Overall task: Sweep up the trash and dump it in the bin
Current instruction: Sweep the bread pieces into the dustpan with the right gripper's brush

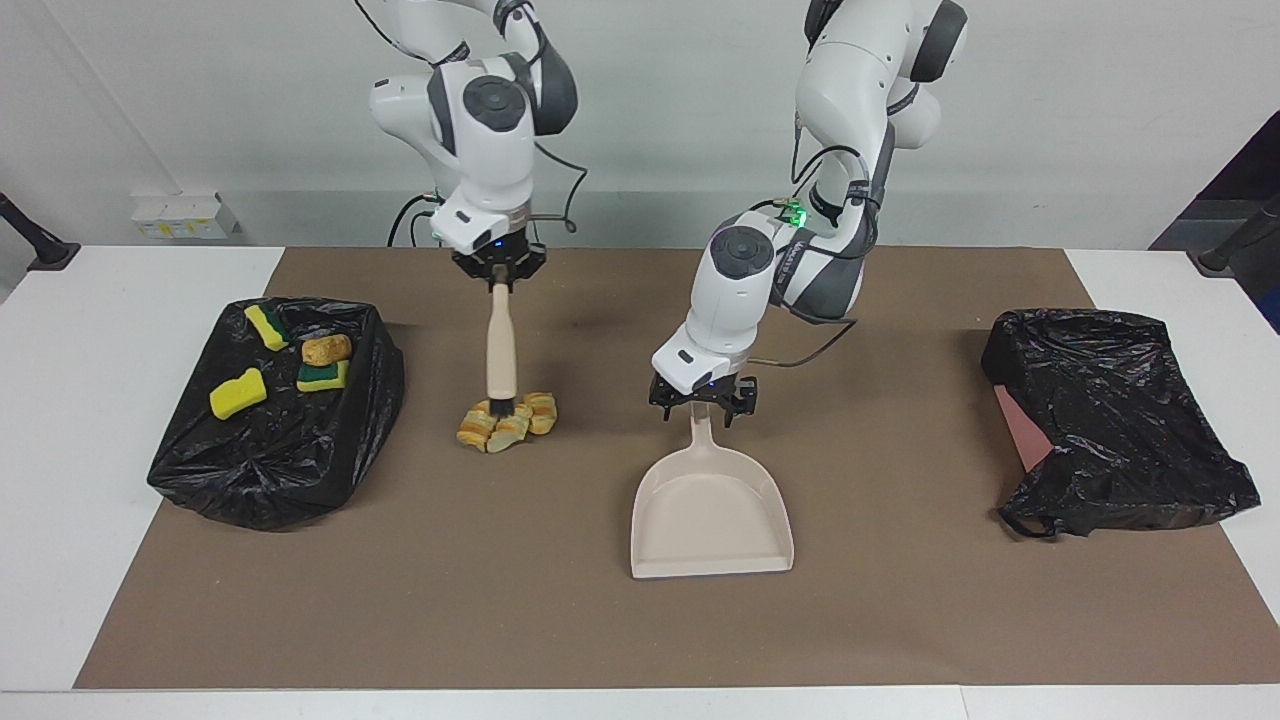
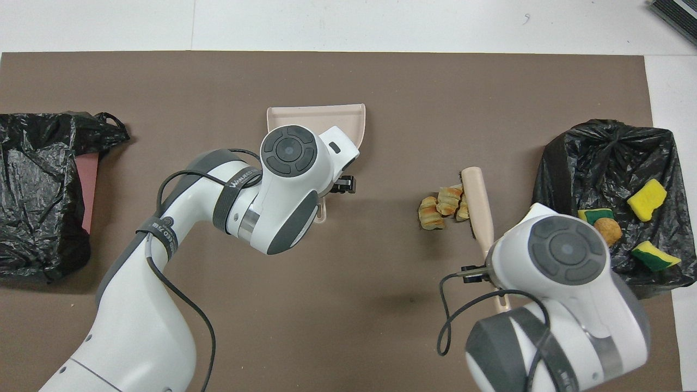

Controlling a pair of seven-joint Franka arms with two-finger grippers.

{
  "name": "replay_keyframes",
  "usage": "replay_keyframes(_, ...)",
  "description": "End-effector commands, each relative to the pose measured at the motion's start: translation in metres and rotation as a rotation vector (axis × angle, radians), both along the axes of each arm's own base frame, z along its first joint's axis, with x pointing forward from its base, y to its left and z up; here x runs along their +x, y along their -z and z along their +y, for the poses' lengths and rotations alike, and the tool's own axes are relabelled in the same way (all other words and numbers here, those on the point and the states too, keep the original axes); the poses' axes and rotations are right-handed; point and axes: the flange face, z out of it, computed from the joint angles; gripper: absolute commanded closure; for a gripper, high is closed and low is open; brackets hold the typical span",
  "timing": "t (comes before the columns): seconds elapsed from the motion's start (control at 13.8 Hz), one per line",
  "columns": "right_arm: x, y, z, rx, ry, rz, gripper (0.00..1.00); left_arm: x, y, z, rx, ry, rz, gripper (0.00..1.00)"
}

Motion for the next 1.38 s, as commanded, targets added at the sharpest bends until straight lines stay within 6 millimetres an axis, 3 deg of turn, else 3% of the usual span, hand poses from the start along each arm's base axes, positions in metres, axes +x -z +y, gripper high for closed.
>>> replay_keyframes(0.0,0.016,0.009,-0.042,-0.03,-0.034,0.004,1.0,0.0,-0.003,0.0,0.025,-0.016,0.001,0.71)
replay_keyframes(0.07,0.02,0.011,-0.053,-0.047,-0.048,0.001,1.0,-0.003,-0.001,0.0,0.026,-0.006,0.002,1.0)
replay_keyframes(0.36,0.022,0.028,-0.072,-0.061,-0.019,0.039,1.0,-0.007,-0.007,0.007,0.058,-0.003,0.043,1.0)
replay_keyframes(0.51,0.018,0.039,-0.07,-0.067,0.004,0.054,1.0,-0.011,-0.034,0.018,0.075,0.007,0.061,1.0)
replay_keyframes(0.65,0.017,0.063,-0.064,-0.063,0.028,0.05,1.0,-0.016,-0.059,0.031,0.094,0.075,0.074,1.0)
replay_keyframes(0.94,0.016,0.087,-0.062,-0.052,0.049,0.052,1.0,-0.022,-0.083,0.053,0.128,0.388,0.091,1.0)
replay_keyframes(1.3,0.014,0.115,-0.044,0.022,0.064,0.115,1.0,-0.044,-0.07,0.077,0.191,0.843,0.112,1.0)
